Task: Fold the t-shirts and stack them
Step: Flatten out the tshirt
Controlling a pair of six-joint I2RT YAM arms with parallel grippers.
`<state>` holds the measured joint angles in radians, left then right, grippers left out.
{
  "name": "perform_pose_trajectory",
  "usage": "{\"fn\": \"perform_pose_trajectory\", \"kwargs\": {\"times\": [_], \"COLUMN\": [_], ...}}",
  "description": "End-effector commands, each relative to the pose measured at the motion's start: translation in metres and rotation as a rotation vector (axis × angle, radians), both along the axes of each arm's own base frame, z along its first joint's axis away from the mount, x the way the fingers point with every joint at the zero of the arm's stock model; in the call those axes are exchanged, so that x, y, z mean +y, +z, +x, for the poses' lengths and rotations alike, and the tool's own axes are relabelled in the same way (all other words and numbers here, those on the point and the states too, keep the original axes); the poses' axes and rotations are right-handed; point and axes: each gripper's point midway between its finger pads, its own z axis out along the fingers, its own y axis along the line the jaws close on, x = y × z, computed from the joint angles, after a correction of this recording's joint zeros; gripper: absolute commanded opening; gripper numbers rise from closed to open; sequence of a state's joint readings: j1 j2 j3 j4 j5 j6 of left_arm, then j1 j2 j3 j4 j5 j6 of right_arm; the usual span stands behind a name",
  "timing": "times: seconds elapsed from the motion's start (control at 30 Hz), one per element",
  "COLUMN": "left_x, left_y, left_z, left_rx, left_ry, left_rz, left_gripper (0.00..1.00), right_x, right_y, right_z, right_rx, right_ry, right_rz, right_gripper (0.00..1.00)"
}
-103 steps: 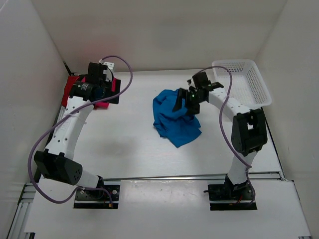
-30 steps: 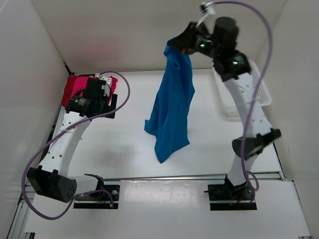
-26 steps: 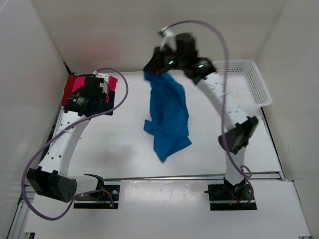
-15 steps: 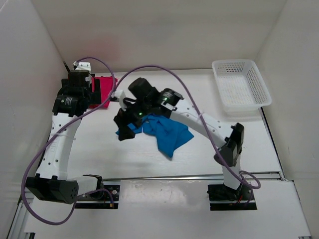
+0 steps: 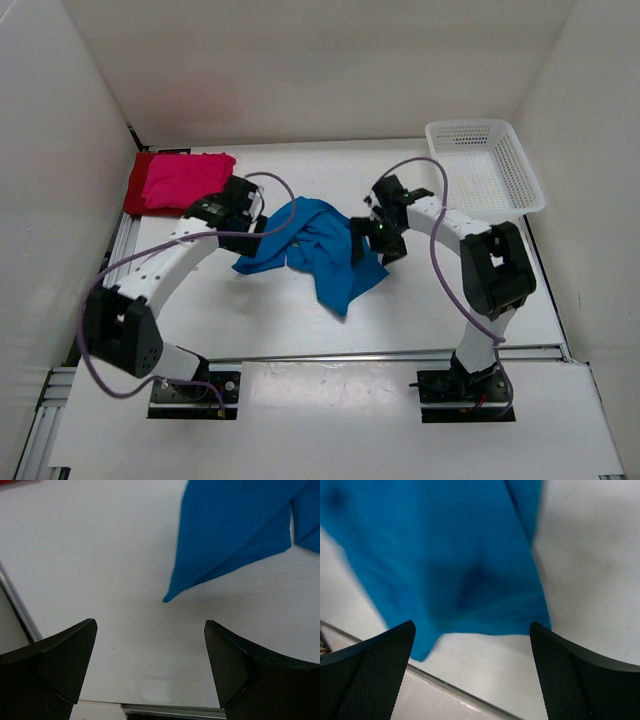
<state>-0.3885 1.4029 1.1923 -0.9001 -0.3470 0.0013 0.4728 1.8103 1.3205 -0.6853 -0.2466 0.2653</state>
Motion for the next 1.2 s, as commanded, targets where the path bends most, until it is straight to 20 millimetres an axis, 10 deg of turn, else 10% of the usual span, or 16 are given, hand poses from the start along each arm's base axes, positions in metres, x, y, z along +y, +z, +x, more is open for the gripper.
{"fn": "perform_pose_trajectory", "kwargs": {"times": [0.0,0.2,0.3,0.43,0.47,0.6,0.7,0.77,0.87,0.93,1.07,1.17], "left_x": [-0.027,-0.028,-0.025,-0.022,-0.019,-0.015,-0.013,-0.018,-0.066,-0.099,-0.186,-0.244], "left_y": [-0.032,-0.088,-0.105,-0.121,-0.122,-0.042,0.095,0.196,0.263,0.282,0.274,0.259], "left_z": [0.014,0.055,0.055,0.043,0.044,0.088,0.138,0.146,0.117,0.097,0.045,0.016], "left_rx": [0.034,0.166,0.212,0.280,0.285,0.108,-0.170,-0.390,-0.549,-0.580,-0.470,-0.375], "left_ry": [-0.059,-0.010,-0.002,0.002,0.010,0.044,0.025,-0.035,-0.171,-0.275,-0.507,-0.664], "left_rz": [-0.024,0.016,0.024,0.000,-0.014,-0.134,-0.311,-0.394,-0.447,-0.502,-0.575,-0.625], "left_gripper": [1.00,0.97,0.81,0.11,0.10,0.10,0.10,0.10,0.10,0.10,0.10,0.12], "right_x": [0.007,0.008,0.005,0.003,0.006,0.029,0.067,0.084,0.106,0.111,0.083,0.000], "right_y": [-0.013,-0.043,-0.058,-0.055,-0.050,-0.015,0.025,0.048,0.090,0.110,0.109,0.091], "right_z": [-0.004,0.020,0.012,0.003,0.004,0.011,-0.001,-0.006,-0.029,-0.039,-0.032,0.011], "right_rx": [0.000,0.008,0.081,0.111,0.100,0.069,0.046,0.010,-0.010,-0.028,-0.064,-0.111], "right_ry": [-0.062,-0.090,-0.079,-0.084,-0.079,-0.013,0.150,0.240,0.388,0.443,0.318,-0.097], "right_rz": [0.000,-0.052,-0.059,0.015,0.037,0.195,0.362,0.436,0.581,0.635,0.567,0.362], "right_gripper": [0.99,0.99,0.74,0.52,0.52,0.28,0.00,0.00,0.24,0.64,0.81,0.87]}}
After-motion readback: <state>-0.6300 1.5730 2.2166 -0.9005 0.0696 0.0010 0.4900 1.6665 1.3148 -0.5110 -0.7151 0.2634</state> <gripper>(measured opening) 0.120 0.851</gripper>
